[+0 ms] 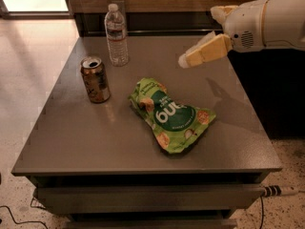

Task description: Knock water bottle over

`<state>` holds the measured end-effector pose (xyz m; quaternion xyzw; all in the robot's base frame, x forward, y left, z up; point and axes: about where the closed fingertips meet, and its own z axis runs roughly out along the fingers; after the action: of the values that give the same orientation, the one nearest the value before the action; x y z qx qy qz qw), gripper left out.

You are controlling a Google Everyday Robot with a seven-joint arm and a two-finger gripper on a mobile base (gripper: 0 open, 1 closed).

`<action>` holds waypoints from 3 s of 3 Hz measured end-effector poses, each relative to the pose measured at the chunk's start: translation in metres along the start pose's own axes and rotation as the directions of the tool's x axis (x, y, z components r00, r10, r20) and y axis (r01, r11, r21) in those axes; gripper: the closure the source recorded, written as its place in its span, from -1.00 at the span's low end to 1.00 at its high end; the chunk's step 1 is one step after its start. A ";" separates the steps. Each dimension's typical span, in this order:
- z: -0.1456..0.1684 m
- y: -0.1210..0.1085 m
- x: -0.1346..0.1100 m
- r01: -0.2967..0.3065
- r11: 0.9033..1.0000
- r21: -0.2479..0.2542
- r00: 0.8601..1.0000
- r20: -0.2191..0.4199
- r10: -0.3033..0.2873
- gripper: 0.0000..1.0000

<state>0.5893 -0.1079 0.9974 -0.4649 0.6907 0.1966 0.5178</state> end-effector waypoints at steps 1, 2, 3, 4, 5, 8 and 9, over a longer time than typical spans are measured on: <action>0.028 -0.022 -0.005 -0.066 0.995 0.072 0.996 0.064 0.061 -1.00; 0.066 -0.041 -0.012 -0.111 0.987 0.115 0.985 0.147 0.094 -1.00; 0.106 -0.053 -0.013 -0.140 0.983 0.116 0.976 0.185 0.117 -1.00; 0.152 -0.052 -0.016 -0.150 0.985 0.083 0.974 0.182 0.133 -1.00; 0.201 -0.048 -0.034 -0.115 0.992 0.042 0.982 0.158 0.107 -1.00; 0.258 -0.051 -0.029 -0.203 0.979 -0.009 0.916 0.351 0.193 -1.00; 0.273 -0.050 -0.032 -0.213 0.977 -0.025 0.891 0.404 0.205 -1.00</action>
Offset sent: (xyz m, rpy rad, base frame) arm 0.1219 0.0553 -0.0135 0.2890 -0.0954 -0.1921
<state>0.7782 0.0871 0.9310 -0.3319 0.6165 0.3359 0.6300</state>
